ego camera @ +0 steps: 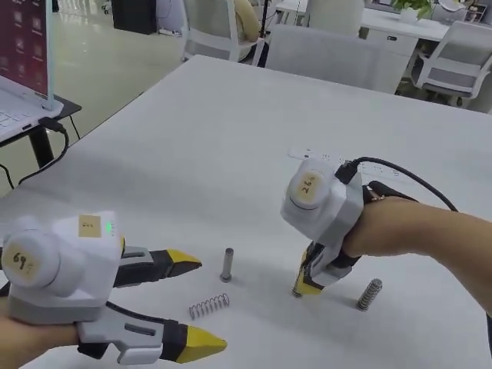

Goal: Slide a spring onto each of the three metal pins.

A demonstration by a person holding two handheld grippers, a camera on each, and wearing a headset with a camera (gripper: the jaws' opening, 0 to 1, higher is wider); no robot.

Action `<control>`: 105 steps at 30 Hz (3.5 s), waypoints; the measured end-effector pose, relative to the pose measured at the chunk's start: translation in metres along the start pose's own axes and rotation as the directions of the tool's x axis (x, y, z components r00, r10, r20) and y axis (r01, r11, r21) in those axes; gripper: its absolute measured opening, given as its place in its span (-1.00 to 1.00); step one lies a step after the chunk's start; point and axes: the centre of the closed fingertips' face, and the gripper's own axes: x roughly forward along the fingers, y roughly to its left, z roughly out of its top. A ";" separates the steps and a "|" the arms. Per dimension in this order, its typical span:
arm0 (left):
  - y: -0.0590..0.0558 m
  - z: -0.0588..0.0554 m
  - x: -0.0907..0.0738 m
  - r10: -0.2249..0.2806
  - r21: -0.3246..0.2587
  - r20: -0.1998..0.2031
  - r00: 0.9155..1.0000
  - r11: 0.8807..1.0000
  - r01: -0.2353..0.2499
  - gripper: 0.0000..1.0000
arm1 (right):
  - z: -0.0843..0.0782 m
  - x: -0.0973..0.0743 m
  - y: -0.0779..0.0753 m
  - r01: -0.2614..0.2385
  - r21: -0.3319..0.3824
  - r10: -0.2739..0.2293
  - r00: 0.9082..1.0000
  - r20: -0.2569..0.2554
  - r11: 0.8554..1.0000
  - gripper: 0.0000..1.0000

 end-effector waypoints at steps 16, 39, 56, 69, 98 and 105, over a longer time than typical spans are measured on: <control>-0.002 0.001 0.001 -0.006 0.004 -0.004 1.000 1.000 0.006 0.18 | 0.000 -0.003 0.000 0.010 0.012 -0.010 1.000 0.025 1.000 -0.61; -0.002 0.000 -0.003 0.009 0.005 -0.006 1.000 1.000 -0.009 0.16 | 0.035 -0.023 0.012 0.035 -0.084 -0.026 0.993 0.113 0.996 -0.54; -0.001 -0.003 -0.011 0.031 -0.001 -0.003 1.000 1.000 -0.031 0.14 | 0.068 -0.014 0.042 0.003 -0.213 0.024 0.992 0.120 0.977 -0.64; 0.001 -0.007 -0.015 0.039 -0.007 -0.011 0.999 0.999 -0.039 0.12 | 0.088 0.000 0.056 -0.020 -0.278 0.058 0.989 0.132 0.960 -0.73; 0.002 -0.013 -0.018 0.037 -0.020 -0.022 0.999 0.999 -0.037 0.07 | 0.095 0.035 0.059 -0.035 -0.336 0.071 0.993 0.095 0.941 -0.77; 0.002 -0.014 -0.018 0.037 -0.023 -0.023 0.999 0.999 -0.037 0.06 | 0.091 0.036 0.060 -0.045 -0.334 0.075 0.994 0.076 0.941 -0.80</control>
